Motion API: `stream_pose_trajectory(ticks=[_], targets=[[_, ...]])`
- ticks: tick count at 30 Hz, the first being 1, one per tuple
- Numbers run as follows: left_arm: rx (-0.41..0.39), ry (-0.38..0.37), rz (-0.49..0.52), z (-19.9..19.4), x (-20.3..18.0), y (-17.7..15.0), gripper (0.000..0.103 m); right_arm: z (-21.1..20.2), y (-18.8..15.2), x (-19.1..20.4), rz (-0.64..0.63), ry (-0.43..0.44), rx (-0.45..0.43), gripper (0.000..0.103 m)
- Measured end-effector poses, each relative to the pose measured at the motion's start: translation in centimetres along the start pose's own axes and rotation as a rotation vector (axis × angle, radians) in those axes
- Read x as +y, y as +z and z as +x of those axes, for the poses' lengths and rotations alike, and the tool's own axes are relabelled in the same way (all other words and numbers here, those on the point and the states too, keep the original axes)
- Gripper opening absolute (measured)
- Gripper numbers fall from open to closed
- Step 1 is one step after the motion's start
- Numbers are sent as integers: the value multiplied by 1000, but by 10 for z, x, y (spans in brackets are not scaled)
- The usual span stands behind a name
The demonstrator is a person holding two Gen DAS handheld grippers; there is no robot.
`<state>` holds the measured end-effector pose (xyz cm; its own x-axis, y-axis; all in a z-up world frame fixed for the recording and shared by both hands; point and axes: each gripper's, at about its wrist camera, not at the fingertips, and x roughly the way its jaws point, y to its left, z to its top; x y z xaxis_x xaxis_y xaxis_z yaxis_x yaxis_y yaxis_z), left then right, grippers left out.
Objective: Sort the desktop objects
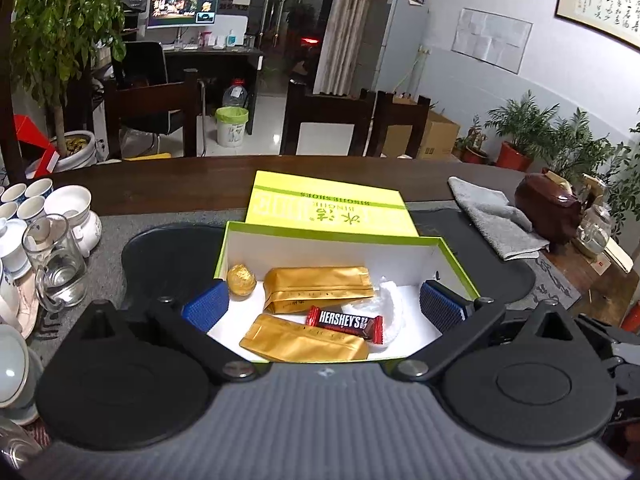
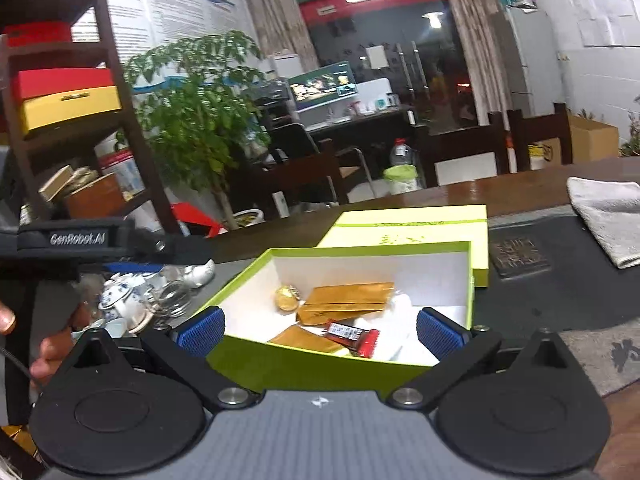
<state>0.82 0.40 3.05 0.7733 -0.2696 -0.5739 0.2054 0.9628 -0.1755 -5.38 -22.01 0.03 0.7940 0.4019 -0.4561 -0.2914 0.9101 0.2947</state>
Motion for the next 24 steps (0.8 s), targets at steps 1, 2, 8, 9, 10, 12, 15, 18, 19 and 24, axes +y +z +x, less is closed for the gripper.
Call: stream_pose_trajectory(ticks=[1,2,8,9,10,12,15,18,19,24], targets=[[8,8,1,2,0,0,102,1,1,-1,4,-12,5,103],[15,18,2,4,0,0,102,2,2,-3,7,-25,7,103],[48,62,-6,12,4,1,102,7,6,-14,42,-67,32,103],[49,72,-5,12,5,1,102,8,7,-16,50,-71,37,103],[49,81,-5,13,5,1,102,9,7,-18,55,-75,41,103],[54,79,-14,14,7,1,102,11,9,-20,57,-88,49,103],[63,89,-15,17,8,0,102,14,11,-21,60,-106,58,103],[73,96,-12,19,8,0,102,16,11,-21,61,-116,60,103],[76,100,-12,19,8,0,102,16,11,-21,62,-114,62,103],[93,124,-5,22,8,0,102,20,13,-21,59,-128,72,103]])
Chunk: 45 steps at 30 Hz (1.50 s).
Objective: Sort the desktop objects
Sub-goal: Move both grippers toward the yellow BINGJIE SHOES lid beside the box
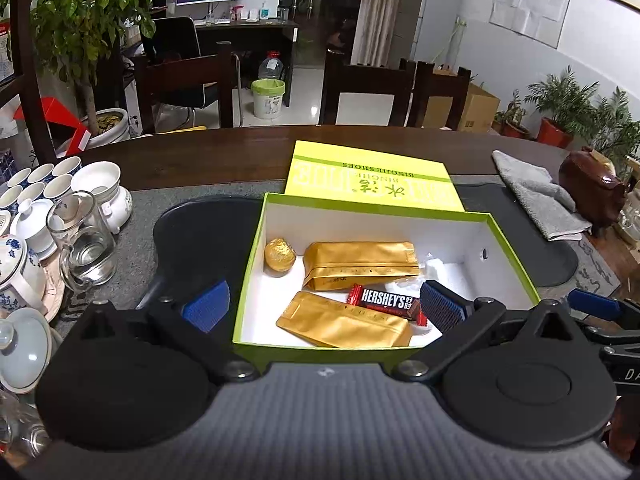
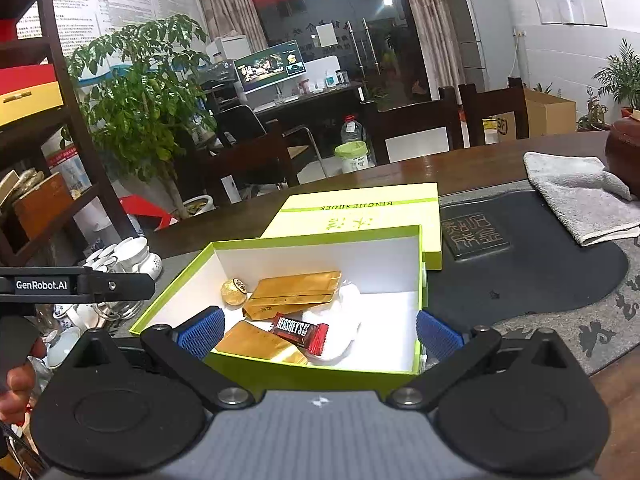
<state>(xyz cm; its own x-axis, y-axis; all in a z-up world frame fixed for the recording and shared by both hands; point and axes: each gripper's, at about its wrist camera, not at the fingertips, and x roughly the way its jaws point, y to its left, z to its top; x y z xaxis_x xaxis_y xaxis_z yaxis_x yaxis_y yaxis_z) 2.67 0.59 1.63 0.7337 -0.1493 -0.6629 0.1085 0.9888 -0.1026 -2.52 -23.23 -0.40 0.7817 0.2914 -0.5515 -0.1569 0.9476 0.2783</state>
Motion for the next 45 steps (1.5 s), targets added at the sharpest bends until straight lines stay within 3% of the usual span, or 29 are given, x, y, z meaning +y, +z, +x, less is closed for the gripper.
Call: stream_pose_trajectory(ticks=[11,27,45], targets=[[44,53,1,5,-1,0,102,5,2,5,-4,-5,28,103],[78,93,7,10,-6,2,102,16,10,1,22,-115,95,103],[74,126,39,11,-19,4,102,22,10,2,16,-126,125,103]])
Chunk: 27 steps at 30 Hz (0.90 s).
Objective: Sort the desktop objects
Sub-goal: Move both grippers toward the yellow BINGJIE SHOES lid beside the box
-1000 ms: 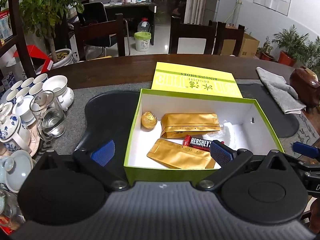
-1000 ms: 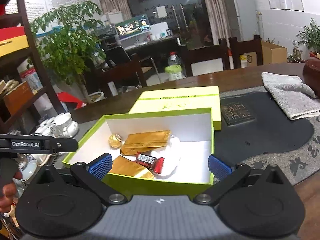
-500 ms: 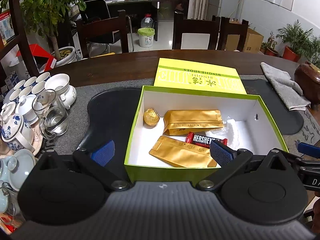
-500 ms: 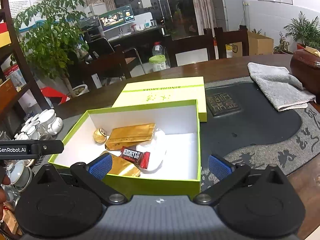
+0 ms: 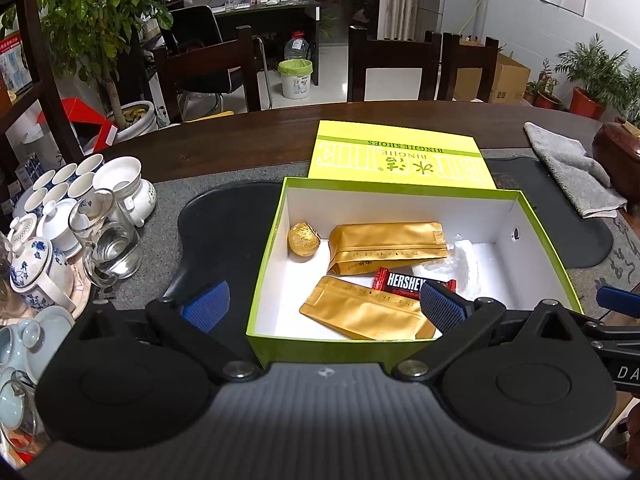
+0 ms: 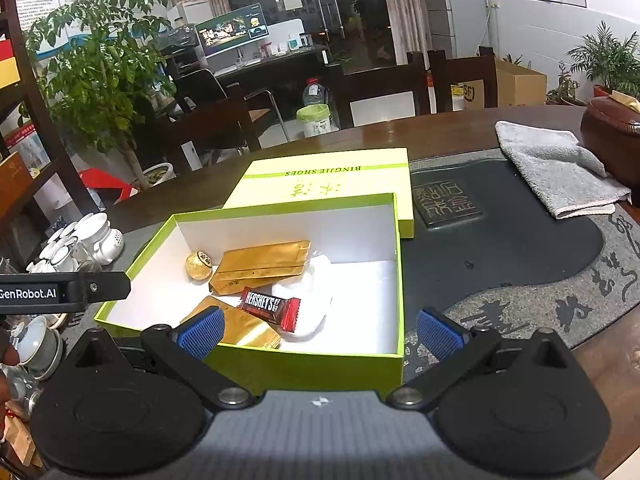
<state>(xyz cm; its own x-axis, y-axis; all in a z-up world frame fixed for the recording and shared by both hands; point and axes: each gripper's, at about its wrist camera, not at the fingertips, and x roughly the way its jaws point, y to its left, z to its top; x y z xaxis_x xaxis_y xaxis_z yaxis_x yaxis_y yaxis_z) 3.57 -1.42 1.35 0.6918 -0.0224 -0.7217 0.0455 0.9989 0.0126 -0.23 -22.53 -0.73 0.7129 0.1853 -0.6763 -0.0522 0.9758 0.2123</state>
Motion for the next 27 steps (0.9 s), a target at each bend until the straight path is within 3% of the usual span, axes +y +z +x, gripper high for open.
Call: stream_pose_trajectory(ticks=[27], targets=[[11,12,38,11,-6,3,102,9,5,1,-14,-12,27,103]])
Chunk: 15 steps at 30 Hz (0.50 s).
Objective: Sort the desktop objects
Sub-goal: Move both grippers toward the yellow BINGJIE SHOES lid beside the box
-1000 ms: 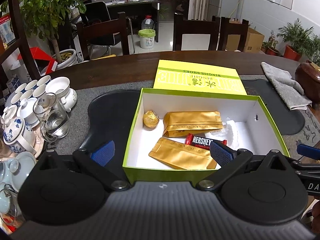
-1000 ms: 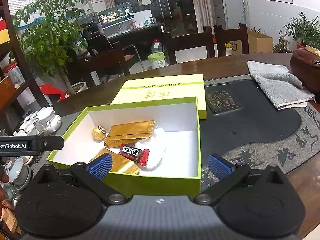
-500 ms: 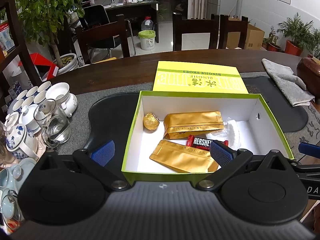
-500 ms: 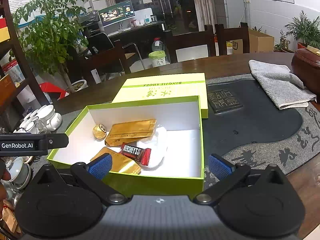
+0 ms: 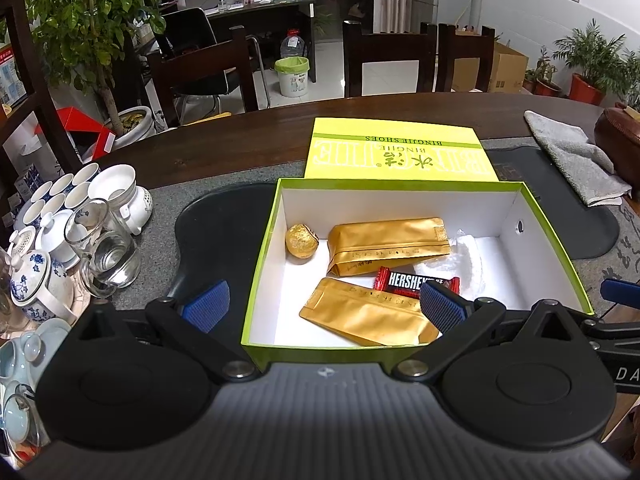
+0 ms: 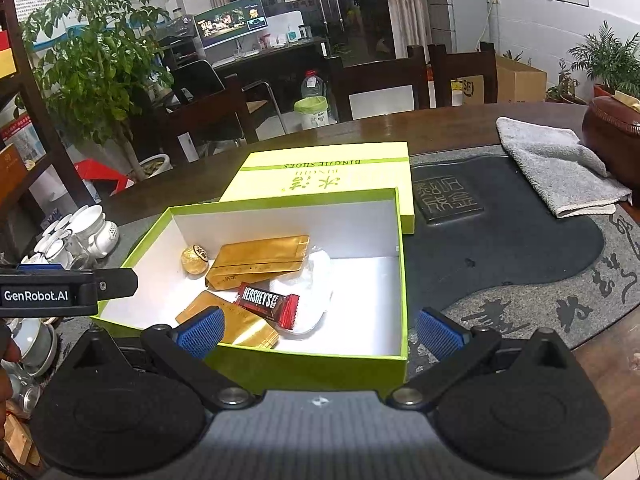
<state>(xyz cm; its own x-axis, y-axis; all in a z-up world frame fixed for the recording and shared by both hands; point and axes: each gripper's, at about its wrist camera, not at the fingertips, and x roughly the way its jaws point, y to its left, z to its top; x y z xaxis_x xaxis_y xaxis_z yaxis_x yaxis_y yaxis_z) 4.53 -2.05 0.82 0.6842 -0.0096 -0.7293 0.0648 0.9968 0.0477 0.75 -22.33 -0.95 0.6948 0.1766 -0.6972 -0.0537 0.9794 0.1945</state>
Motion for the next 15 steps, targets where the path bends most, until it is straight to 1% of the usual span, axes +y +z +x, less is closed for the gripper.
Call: stream_pose_trajectory(ticks=[8,15], targets=[[1,3,6,3,0,3,102,4,5,1,-12,-26,12,103],[7,2,4,8,0,5,102,8,8,2,-20,-30,22,103]])
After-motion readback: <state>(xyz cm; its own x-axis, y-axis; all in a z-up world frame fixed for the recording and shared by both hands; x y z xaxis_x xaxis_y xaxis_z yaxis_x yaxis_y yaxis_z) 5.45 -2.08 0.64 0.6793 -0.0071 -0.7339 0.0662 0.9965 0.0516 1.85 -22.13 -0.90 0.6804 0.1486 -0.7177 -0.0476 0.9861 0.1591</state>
